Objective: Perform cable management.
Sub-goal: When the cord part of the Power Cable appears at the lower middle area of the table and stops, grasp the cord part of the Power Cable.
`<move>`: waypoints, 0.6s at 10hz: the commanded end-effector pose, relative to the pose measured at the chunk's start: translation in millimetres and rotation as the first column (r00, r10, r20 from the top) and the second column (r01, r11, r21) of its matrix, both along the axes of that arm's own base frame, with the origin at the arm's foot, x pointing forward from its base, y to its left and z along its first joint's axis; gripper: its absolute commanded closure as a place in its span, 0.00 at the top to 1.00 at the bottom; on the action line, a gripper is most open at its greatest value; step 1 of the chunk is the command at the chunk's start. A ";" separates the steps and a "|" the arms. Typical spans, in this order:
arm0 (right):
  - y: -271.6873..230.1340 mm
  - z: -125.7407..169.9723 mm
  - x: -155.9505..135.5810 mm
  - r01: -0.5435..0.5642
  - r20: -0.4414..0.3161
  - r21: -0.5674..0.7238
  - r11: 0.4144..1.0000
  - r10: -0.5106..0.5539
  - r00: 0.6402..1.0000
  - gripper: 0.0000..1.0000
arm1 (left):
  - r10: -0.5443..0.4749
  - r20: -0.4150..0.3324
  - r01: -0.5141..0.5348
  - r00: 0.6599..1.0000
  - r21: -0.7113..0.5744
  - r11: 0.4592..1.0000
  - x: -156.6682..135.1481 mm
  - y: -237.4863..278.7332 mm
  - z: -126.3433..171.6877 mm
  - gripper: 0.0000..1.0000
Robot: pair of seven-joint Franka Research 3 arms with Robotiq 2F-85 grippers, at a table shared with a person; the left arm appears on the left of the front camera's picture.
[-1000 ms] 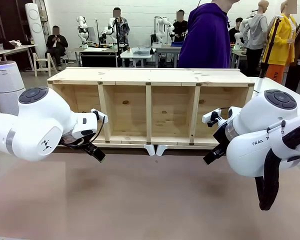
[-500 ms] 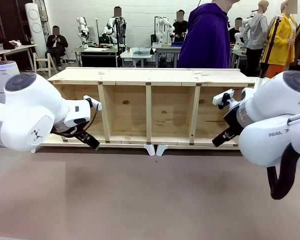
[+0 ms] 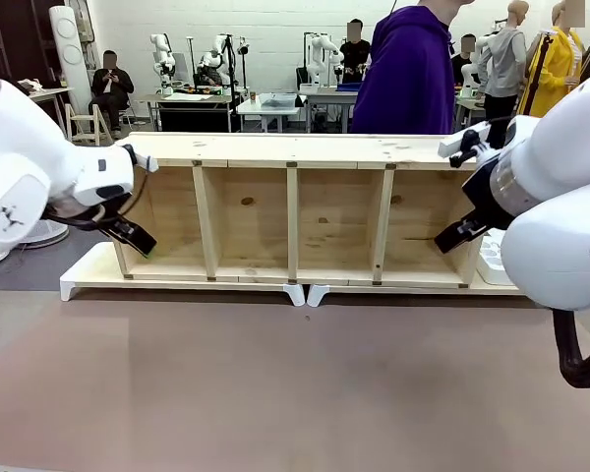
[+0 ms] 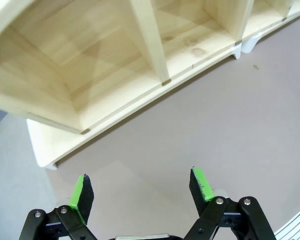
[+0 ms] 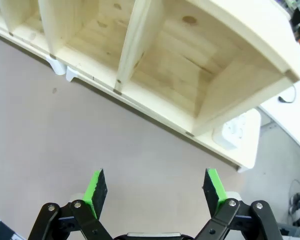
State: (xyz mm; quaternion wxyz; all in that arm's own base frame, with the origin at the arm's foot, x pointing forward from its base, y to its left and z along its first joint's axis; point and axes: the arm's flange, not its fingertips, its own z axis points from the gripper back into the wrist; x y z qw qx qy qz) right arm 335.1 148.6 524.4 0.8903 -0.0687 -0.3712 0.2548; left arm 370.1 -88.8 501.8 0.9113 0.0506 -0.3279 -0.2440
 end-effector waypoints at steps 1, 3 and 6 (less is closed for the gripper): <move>-38.9 -56.4 -103.2 0.070 0.050 -0.009 0.997 -0.070 0.996 1.00 | 0.032 0.057 -0.032 0.998 -0.004 0.999 -106.9 31.6 -46.5 1.00; -49.5 -53.5 -123.3 0.122 0.072 0.011 0.992 -0.123 0.990 1.00 | 0.058 0.111 -0.055 0.992 -0.030 0.998 -135.0 44.3 -46.0 1.00; -68.6 -57.6 -143.1 0.191 0.076 0.060 0.980 -0.195 0.978 1.00 | 0.076 0.174 -0.069 0.982 -0.048 0.996 -162.1 62.5 -46.0 1.00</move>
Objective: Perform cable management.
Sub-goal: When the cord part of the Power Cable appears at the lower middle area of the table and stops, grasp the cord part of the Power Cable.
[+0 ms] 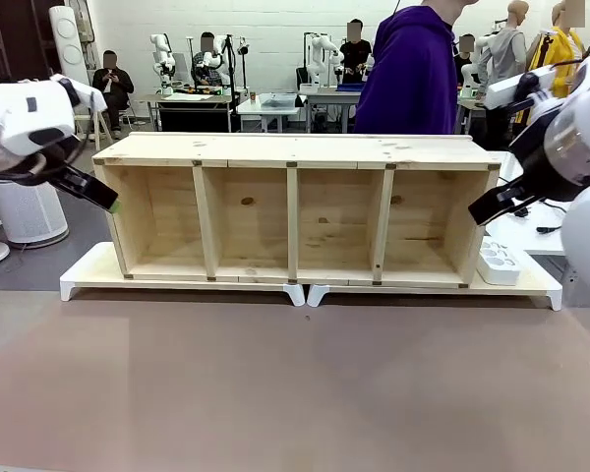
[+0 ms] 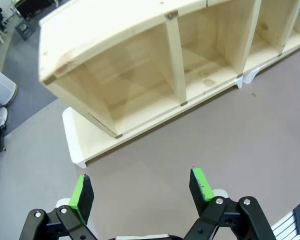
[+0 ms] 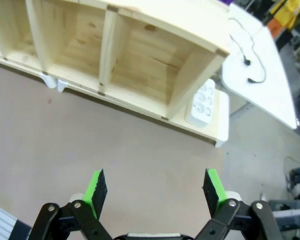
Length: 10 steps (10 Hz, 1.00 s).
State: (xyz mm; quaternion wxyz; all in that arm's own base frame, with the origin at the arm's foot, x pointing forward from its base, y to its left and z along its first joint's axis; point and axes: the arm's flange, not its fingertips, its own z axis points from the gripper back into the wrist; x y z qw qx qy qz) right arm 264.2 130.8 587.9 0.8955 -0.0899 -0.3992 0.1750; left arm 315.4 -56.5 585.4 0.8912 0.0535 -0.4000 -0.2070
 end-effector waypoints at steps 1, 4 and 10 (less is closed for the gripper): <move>-54.4 -124.0 -75.2 0.048 0.015 0.029 0.998 -0.049 0.999 1.00 | 0.043 0.032 -0.044 0.999 0.004 0.999 -112.1 35.3 -131.9 1.00; -5.6 7.0 -13.1 0.032 0.000 0.010 0.999 -0.032 0.999 1.00 | 0.025 0.014 -0.025 1.000 -0.008 1.000 -14.8 12.9 13.1 1.00; -5.6 7.0 -13.1 0.032 0.000 0.010 0.999 -0.032 0.999 1.00 | 0.025 0.014 -0.025 1.000 -0.008 1.000 -14.8 12.9 13.1 1.00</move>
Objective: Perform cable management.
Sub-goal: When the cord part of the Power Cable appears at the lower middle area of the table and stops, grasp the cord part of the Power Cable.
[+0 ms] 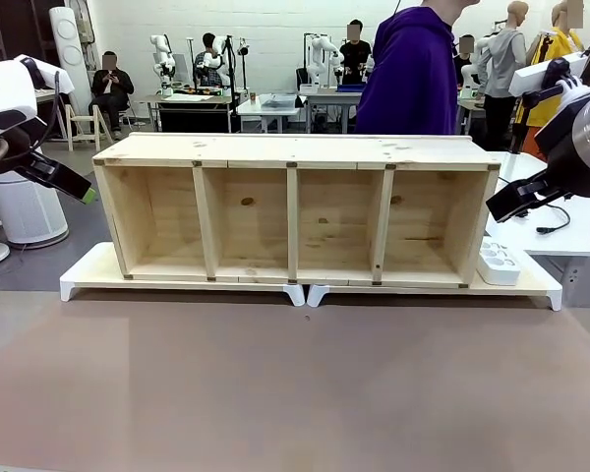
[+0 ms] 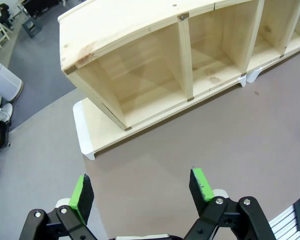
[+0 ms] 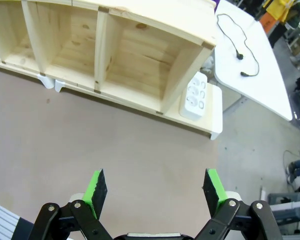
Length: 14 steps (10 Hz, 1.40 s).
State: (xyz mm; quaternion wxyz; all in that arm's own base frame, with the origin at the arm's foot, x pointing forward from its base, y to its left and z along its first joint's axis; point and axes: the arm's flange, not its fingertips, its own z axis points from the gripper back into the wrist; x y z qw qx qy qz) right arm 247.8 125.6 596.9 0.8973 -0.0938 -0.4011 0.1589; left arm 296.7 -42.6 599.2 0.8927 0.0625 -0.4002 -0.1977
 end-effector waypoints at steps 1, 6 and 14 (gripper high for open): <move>-0.4 -2.0 3.3 0.000 -0.006 0.003 1.000 0.000 1.000 1.00 | 0.001 0.010 0.000 1.000 -0.016 1.000 3.9 -1.0 -0.6 1.00; -0.4 -2.0 3.3 0.000 -0.006 0.003 1.000 0.000 1.000 1.00 | 0.001 0.010 0.000 1.000 -0.016 1.000 3.9 -1.0 -0.6 1.00; -0.4 -2.0 3.3 0.000 -0.006 0.003 1.000 0.000 1.000 1.00 | 0.001 0.010 0.000 1.000 -0.016 1.000 3.9 -1.0 -0.6 1.00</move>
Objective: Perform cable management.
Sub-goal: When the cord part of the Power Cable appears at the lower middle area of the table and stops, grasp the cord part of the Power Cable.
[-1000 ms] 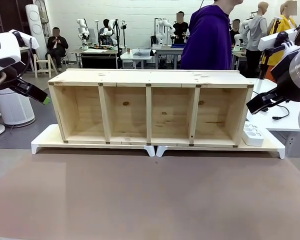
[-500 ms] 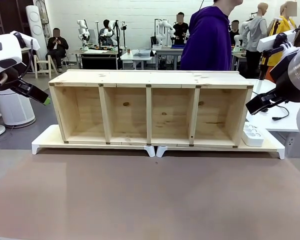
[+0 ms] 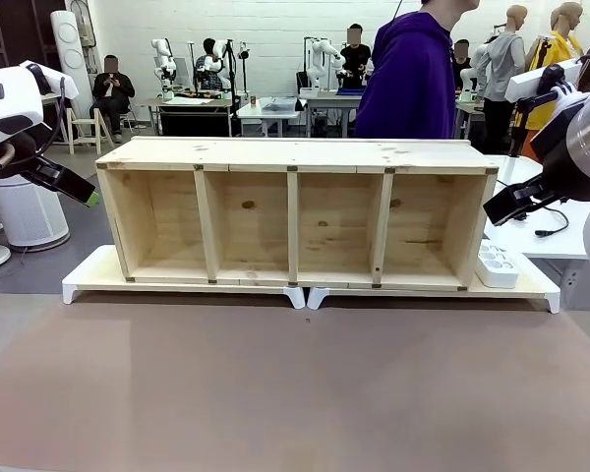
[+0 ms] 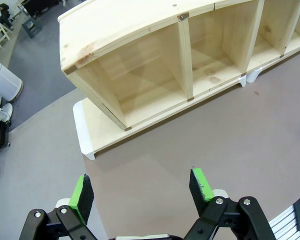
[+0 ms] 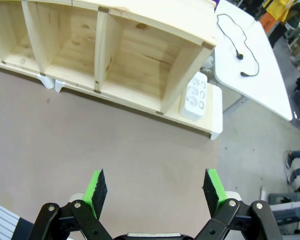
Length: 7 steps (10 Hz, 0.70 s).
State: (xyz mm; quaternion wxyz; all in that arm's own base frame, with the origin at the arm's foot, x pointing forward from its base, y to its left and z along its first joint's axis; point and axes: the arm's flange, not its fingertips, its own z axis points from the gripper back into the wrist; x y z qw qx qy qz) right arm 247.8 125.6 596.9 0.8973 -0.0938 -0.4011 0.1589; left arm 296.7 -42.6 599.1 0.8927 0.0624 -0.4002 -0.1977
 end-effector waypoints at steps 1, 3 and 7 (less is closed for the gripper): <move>-0.4 -2.0 3.3 0.000 -0.006 0.003 1.000 0.000 1.000 1.00 | 0.001 0.010 0.000 1.000 -0.016 1.000 3.9 -1.0 -0.6 1.00; -0.4 -2.0 3.3 0.000 -0.006 0.003 1.000 0.000 1.000 1.00 | 0.001 0.010 0.000 1.000 -0.016 1.000 3.9 -1.0 -0.6 1.00; -0.4 -2.0 3.3 0.000 -0.006 0.003 1.000 0.000 1.000 1.00 | 0.001 0.010 0.000 1.000 -0.016 1.000 3.9 -1.0 -0.6 1.00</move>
